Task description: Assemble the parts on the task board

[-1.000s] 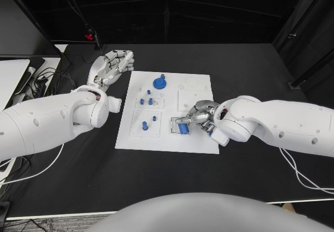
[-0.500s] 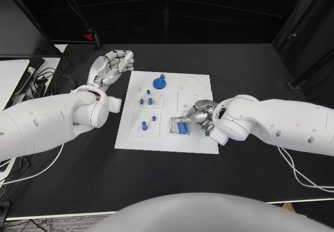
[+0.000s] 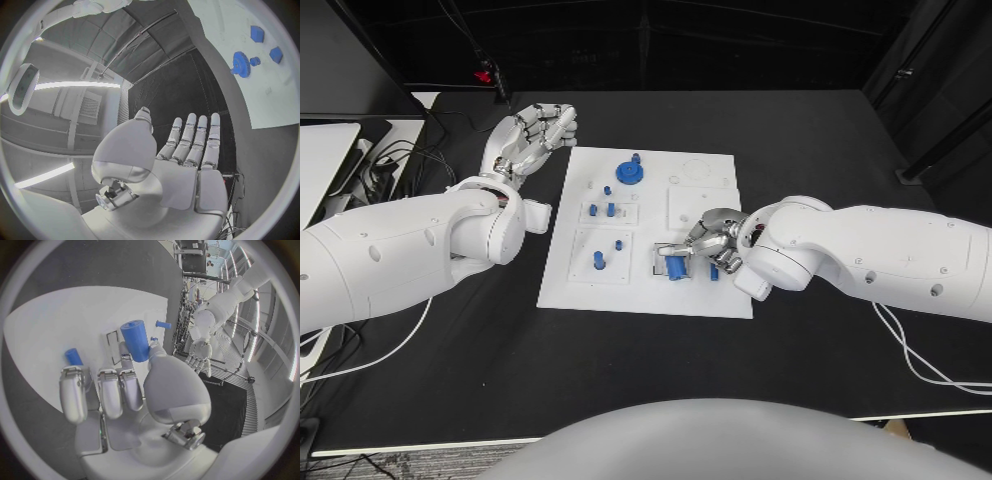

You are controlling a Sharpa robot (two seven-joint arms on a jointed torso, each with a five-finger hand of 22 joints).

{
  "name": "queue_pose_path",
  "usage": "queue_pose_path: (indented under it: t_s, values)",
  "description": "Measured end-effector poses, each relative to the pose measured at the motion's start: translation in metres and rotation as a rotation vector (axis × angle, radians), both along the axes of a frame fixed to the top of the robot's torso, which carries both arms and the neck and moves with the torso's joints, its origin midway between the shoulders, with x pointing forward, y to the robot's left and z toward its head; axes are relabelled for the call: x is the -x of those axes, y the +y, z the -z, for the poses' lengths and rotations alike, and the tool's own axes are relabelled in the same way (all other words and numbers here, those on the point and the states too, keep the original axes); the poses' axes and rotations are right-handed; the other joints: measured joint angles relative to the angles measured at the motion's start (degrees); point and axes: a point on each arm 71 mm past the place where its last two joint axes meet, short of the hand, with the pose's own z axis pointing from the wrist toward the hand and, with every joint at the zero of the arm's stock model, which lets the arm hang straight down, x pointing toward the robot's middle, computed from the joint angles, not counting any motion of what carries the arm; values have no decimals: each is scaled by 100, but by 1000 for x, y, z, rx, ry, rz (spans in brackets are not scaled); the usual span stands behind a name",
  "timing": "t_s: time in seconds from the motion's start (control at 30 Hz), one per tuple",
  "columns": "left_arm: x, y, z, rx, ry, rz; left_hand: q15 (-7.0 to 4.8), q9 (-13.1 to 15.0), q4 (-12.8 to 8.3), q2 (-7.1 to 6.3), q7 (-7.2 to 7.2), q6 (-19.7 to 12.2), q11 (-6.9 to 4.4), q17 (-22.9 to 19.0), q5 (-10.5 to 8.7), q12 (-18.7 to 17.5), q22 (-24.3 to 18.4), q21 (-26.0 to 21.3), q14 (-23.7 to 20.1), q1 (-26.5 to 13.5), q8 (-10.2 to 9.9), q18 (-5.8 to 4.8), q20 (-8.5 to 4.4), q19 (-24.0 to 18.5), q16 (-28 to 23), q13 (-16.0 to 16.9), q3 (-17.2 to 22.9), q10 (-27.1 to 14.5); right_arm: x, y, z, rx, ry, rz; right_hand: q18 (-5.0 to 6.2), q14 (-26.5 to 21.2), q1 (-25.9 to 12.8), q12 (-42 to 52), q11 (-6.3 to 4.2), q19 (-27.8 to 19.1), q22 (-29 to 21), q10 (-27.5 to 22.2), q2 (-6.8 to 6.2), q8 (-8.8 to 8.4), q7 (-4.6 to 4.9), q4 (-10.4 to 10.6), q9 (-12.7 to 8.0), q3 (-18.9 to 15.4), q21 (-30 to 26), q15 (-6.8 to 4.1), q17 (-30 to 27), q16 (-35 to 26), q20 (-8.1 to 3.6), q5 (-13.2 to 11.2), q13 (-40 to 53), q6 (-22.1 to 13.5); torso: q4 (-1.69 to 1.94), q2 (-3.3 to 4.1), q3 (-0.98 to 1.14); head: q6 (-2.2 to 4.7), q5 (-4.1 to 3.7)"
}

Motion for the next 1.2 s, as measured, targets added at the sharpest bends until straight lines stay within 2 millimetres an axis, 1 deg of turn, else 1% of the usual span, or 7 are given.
queue_pose_path:
  t_s: [0.17, 0.33, 0.5, 0.7, 0.93, 1.1, 1.2]
  values:
    - [0, 0, 0, 0, 0, 1, 0, 0, 0, 0, -21, -21, 0, -6, 27, 0, -6, 0, 0, 0, 0, 0, 0, 0, 0, 0, 0, 0, -1, 1, 0, 7, 0, -3, 0, 0, -69, 0, 0, 1, 0, 0, 56, 5, 0, 91, 25, -121, -22, 0, 0, 0, -1, -69, 0, 3, 0, 0, -1, 0, -4]
    - [0, 0, 0, 0, 0, 1, 0, 0, 0, 1, -21, -21, -1, -12, 27, 0, -6, 0, 0, 1, 0, -1, 0, 0, 23, 0, 0, -1, -2, 2, 1, 11, -1, -2, 0, 0, -128, 0, 0, 21, 0, 0, 53, 23, -18, 129, 52, -237, -22, 0, 0, 0, -21, -167, 0, -15, 0, 0, -1, 0, -4]
    - [0, 0, 0, 1, 0, 2, 0, 0, -14, 31, -21, -21, -21, -37, 90, 15, -12, 0, 0, 31, 23, 0, 0, 0, 24, 0, -14, -21, -2, 5, 1, 11, -3, -6, 0, 0, -250, 0, 0, 21, 0, 0, 117, 22, -3, 147, 83, -396, -48, 1, 0, 0, -21, -332, 0, -39, 0, -1, -1, 0, -9]
    - [0, -1, 0, 1, 1, 3, 0, 0, 2, 40, -21, -21, -1, -49, 104, 23, -12, 0, 0, 41, 23, 0, 0, 0, 45, 0, -32, -42, -3, 6, 1, 11, -5, -4, 0, -20, -402, 0, 0, 21, 0, 0, 208, 34, -3, 156, 113, -514, -70, -19, 0, 0, -20, -355, 0, -39, 0, 1, -1, 0, -10]
    - [0, -1, 0, 1, 1, 4, 0, 0, 2, 53, -21, -21, -1, -60, 155, 23, -18, 0, 0, 53, 23, 0, 0, 0, 67, 0, -32, -42, -4, 6, 1, 12, -6, -2, 0, 1, -501, 0, 0, 2, 0, 0, 154, 38, -2, 151, 134, -684, -94, -41, 0, 0, -39, -356, 0, -38, 0, 1, 1, -1, -5]
    - [0, 0, 0, 1, 1, 3, 0, 1, 2, 53, -21, -21, -1, -77, 184, 45, -18, 0, 0, 53, 46, 0, 0, 0, 67, 0, -32, -42, -4, 8, 1, 12, -7, -2, 0, 0, -750, 0, 0, 21, 0, -1, 175, 38, -2, 164, 162, -903, -116, -81, 0, 0, -60, -382, 0, -37, 0, 1, 2, -1, 0]
    - [0, 0, 0, 1, 1, 4, 0, 1, -2, 53, -21, -21, -1, -83, 192, 46, -21, 0, 0, 53, 46, 0, 0, 0, 67, 0, -36, -42, -4, 8, 1, 12, -7, -1, 0, 0, -768, 0, 1, 17, 0, -1, 167, 39, -1, 154, 168, -955, -120, -81, 0, 0, -64, -382, 0, -36, 0, 1, 2, 1, -4]
